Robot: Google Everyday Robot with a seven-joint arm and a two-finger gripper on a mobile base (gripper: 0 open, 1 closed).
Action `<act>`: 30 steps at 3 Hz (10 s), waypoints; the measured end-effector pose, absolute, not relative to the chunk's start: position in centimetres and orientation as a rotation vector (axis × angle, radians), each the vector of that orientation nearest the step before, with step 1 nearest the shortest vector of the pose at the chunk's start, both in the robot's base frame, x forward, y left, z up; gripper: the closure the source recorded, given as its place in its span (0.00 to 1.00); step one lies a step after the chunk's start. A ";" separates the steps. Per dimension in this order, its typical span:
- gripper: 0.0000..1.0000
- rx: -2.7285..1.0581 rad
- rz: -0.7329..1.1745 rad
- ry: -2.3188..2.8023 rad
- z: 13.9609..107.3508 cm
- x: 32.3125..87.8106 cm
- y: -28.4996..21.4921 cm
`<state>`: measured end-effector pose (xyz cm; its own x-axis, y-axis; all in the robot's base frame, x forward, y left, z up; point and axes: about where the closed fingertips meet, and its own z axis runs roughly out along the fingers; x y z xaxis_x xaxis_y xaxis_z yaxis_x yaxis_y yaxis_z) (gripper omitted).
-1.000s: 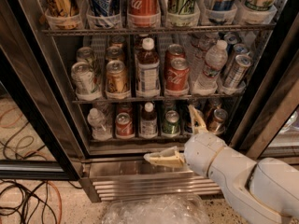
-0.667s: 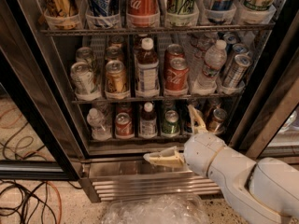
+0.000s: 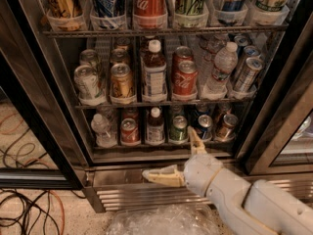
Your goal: Pick coke can from bottom shelf of fridge
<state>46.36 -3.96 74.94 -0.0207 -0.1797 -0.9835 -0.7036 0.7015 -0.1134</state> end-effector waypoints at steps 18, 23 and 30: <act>0.35 -0.548 0.471 1.467 59.0 56.1 5.2; 0.37 -0.503 0.408 1.444 60.1 60.0 8.5; 0.35 -0.376 0.331 1.492 59.3 62.6 5.9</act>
Offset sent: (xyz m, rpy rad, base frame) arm -0.0124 0.0299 -0.0876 0.1226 -0.0450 -0.0929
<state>62.60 5.93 59.33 0.0547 -0.0172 -0.9984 -0.4374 0.8984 -0.0394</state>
